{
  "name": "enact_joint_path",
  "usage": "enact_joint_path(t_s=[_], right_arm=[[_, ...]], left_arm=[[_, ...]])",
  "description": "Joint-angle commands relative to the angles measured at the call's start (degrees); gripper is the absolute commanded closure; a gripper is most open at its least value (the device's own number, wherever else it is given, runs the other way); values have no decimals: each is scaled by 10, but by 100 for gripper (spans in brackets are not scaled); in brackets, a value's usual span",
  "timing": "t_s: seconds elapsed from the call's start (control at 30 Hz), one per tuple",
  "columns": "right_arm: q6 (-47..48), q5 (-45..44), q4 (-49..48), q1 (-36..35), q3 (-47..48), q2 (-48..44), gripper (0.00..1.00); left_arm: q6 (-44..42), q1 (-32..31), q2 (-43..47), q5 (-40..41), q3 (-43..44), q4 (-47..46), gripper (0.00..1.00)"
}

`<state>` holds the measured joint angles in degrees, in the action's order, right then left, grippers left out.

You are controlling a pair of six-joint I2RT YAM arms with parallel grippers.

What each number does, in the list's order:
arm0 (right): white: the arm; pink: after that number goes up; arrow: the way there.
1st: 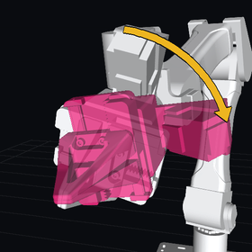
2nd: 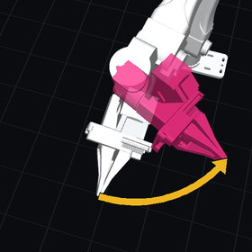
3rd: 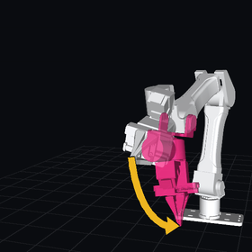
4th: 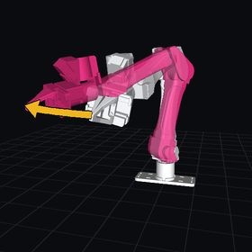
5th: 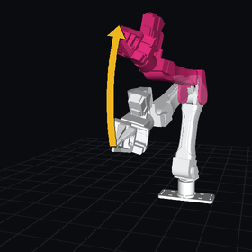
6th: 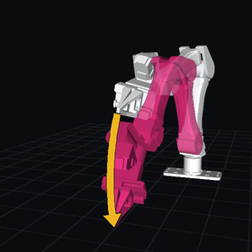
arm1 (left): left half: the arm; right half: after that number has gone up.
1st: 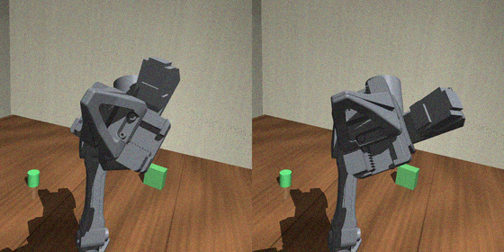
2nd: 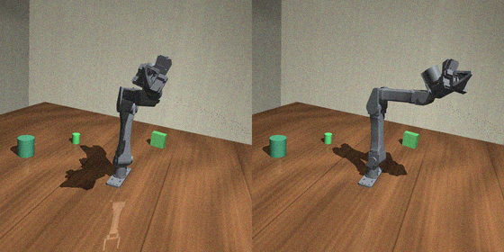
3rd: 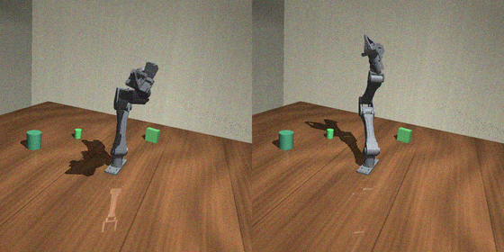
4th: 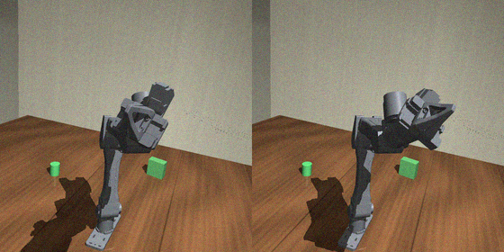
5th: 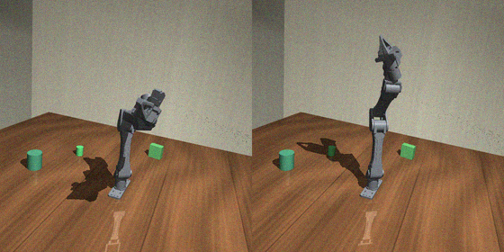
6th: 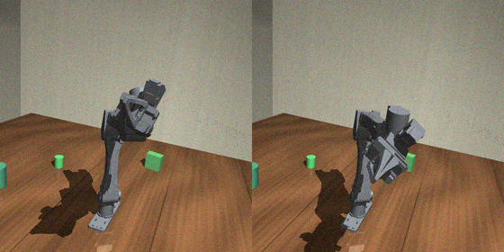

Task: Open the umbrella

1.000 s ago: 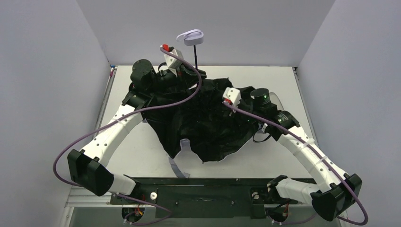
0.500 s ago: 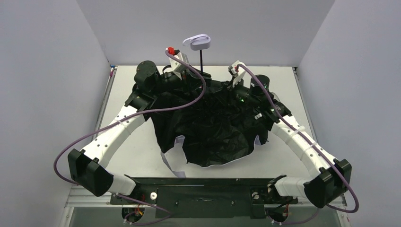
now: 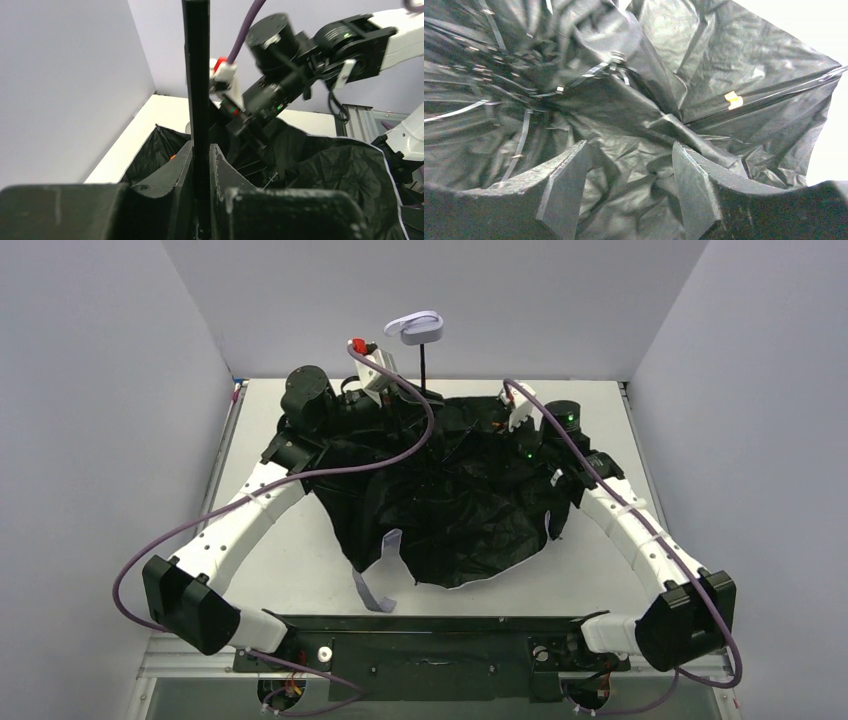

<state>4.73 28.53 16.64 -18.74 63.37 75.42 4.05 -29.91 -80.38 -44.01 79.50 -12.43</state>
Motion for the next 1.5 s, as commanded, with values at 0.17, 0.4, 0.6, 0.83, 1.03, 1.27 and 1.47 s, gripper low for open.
enact_joint_path(t_s=[0.17,0.4,0.6,0.83,1.03,1.27,1.47], right_arm=[[-79,52,-90,-61,75,-89,38],[-103,20,-158,-130,114,-44,36],[-107,25,-184,-151,132,-4,42],[-103,-12,-190,-171,131,13,67],[-104,-37,-206,-172,127,4,100],[-91,-46,-218,-160,113,-14,100],[-78,-68,-241,-160,107,-18,100]], left_arm=[[12,6,-7,-22,56,-49,100],[34,-4,-6,-25,61,-45,100],[62,-7,-7,-15,70,-44,100],[103,-11,-16,-11,83,-40,100],[167,3,-12,24,69,-41,73],[182,57,46,62,-8,-25,20],[92,48,87,59,-59,76,30]])
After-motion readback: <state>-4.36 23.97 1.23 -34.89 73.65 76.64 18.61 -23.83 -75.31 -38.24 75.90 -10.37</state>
